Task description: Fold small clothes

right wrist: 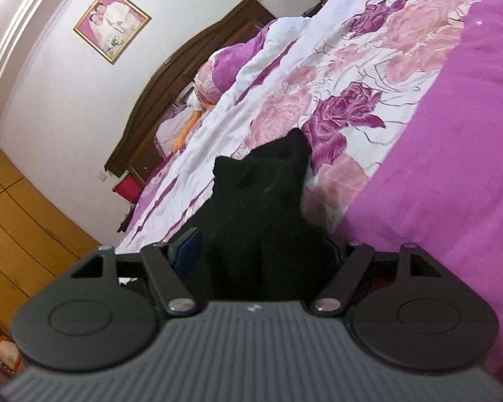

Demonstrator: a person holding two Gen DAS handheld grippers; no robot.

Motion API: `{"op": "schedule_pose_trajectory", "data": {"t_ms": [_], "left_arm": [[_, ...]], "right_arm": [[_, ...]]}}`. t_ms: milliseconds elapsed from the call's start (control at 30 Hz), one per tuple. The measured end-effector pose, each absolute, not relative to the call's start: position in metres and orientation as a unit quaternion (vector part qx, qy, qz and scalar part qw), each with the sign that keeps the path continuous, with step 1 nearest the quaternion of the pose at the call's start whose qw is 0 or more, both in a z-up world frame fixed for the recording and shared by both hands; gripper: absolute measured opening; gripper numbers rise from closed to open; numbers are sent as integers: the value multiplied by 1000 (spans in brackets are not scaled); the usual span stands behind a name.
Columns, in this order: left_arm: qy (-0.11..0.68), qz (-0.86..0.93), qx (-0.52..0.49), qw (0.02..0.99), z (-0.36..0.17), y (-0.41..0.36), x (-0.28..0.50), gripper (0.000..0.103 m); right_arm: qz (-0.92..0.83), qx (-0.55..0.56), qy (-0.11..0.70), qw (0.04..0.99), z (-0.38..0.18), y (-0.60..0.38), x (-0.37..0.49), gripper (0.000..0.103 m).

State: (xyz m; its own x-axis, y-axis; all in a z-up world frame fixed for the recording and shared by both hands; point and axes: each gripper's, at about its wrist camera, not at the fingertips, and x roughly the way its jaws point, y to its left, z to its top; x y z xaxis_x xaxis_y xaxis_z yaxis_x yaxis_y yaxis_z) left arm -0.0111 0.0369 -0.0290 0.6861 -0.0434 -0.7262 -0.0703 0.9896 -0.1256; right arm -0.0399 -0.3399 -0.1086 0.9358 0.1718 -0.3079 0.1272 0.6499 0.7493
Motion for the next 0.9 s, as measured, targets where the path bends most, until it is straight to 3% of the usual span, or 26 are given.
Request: {"op": "schedule_pose_trajectory", "data": {"t_ms": [300,367,533,633,900], "left_arm": [[393,10,-67,917,-21,35,-13,70],[388,8,-64,920,-17,36,-15,70],[378,3,-68,923,-9,43,-19,70],[373,4,-70,925,-5,48,-19,70],[365,4,-71,928,0,61,-17,70]], "right_arm": [[12,406,167,898,-108,-340,-27,73],[8,403,165,900,-107,-341,-24,65],[-7,401,174,899,-106,-346,-16,22],[-2,402,171,899,-100,-348,-19,16],[6,341,154,927,-60,-326,-23,15]]}}
